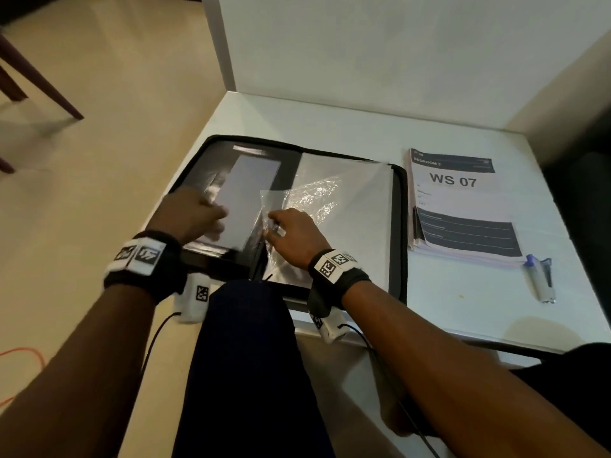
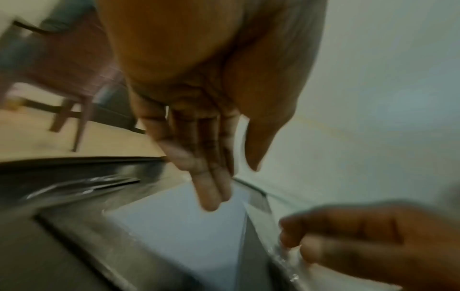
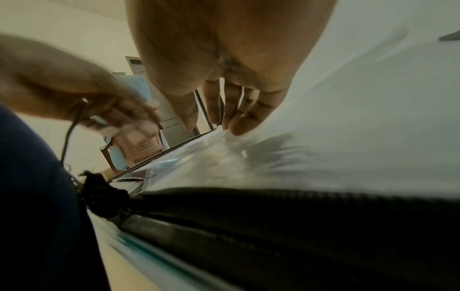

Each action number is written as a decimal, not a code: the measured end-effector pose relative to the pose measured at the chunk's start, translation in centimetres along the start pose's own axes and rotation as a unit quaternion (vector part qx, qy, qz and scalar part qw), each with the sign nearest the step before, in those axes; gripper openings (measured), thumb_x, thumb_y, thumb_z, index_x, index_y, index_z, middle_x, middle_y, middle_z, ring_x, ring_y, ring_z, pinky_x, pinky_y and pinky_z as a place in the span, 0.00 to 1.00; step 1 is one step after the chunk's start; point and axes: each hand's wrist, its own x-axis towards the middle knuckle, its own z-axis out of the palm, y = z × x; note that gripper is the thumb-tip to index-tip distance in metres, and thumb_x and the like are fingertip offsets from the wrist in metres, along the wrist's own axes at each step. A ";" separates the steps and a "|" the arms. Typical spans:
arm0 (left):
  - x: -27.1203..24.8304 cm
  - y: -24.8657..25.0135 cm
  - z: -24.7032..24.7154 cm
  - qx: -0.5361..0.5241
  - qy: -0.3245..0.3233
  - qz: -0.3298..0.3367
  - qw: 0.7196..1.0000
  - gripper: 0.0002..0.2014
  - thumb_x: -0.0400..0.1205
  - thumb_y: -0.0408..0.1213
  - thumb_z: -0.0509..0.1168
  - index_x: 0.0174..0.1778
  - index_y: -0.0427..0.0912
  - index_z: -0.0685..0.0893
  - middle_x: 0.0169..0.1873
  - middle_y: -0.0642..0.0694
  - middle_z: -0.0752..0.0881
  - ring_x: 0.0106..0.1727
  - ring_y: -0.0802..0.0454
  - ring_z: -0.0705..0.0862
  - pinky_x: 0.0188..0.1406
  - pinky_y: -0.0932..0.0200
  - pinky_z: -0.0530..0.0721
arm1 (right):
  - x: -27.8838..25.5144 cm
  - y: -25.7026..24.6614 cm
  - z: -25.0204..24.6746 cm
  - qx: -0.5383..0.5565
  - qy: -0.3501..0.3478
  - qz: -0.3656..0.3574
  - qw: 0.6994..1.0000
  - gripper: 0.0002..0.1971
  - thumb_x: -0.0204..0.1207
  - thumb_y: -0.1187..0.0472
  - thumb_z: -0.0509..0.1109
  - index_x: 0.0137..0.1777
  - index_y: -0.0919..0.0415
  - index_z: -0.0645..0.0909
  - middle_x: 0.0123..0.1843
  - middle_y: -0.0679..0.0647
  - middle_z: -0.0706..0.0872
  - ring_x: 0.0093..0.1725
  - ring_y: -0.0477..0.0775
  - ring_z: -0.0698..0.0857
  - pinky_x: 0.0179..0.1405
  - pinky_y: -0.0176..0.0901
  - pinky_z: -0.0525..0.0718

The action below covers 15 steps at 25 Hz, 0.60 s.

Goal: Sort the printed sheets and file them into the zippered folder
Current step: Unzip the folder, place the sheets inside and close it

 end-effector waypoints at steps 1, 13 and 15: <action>1.3 2.0 0.8 0.040 -0.031 0.064 0.997 0.12 0.84 0.43 0.72 0.55 0.38 0.92 0.47 0.45 0.94 0.48 0.49 0.91 0.47 0.57 0.83 | -0.6 0.0 -0.2 0.006 0.002 -0.009 1.000 0.23 0.84 0.54 0.68 0.76 0.60 0.80 0.71 0.60 0.84 0.70 0.61 0.81 0.72 0.52 0.78; 7.2 14.6 11.7 0.295 -0.134 0.174 0.930 0.24 0.86 0.55 0.66 0.75 0.48 0.82 0.73 0.41 0.83 0.73 0.38 0.81 0.73 0.38 0.80 | -4.7 9.0 -7.6 0.196 0.154 0.118 0.961 0.18 0.86 0.46 0.66 0.56 0.60 0.88 0.48 0.53 0.92 0.47 0.52 0.91 0.58 0.58 0.89; 6.1 14.9 11.9 0.279 -0.115 0.190 0.934 0.12 0.85 0.48 0.68 0.59 0.47 0.90 0.60 0.44 0.89 0.62 0.41 0.87 0.62 0.44 0.86 | -5.0 9.8 -8.3 0.260 0.158 0.158 0.939 0.19 0.86 0.43 0.64 0.58 0.59 0.86 0.48 0.53 0.92 0.45 0.51 0.92 0.57 0.58 0.91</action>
